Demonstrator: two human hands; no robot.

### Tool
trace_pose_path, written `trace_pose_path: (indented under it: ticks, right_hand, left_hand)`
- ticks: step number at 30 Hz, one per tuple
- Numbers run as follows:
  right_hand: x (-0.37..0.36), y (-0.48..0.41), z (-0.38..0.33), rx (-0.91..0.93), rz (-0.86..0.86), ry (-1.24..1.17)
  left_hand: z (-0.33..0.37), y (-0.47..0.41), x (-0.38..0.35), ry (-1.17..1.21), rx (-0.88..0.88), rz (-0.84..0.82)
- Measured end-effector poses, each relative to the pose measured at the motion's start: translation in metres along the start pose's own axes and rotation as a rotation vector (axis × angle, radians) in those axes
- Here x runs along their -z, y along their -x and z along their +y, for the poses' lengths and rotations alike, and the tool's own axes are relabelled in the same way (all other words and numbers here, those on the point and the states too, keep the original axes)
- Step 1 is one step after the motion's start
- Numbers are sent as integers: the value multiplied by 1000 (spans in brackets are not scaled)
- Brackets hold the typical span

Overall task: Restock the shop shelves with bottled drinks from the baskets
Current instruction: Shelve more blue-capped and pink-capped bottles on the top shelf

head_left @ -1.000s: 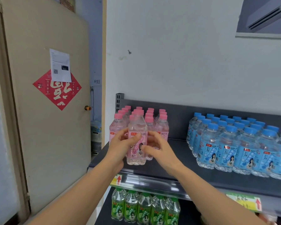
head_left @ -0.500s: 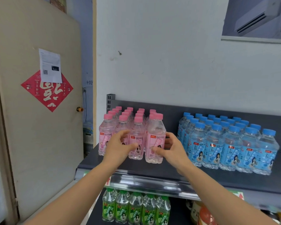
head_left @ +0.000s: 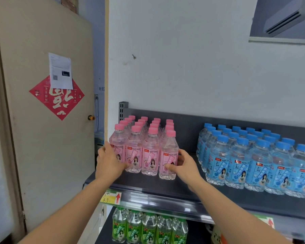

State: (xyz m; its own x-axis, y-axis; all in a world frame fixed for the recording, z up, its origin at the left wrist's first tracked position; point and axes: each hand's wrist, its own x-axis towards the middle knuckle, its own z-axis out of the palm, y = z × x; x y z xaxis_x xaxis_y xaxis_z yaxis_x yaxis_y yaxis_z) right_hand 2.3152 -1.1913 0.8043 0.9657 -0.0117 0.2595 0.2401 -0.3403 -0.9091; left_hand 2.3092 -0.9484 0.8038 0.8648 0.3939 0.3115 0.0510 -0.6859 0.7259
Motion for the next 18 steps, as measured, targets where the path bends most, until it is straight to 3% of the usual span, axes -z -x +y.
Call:
trace_pose_path:
  ticks: [18]
  right_hand:
    - [-13,-8,0,42,113,200]
  left_hand:
    - [-14,-14,0,82,-29,7]
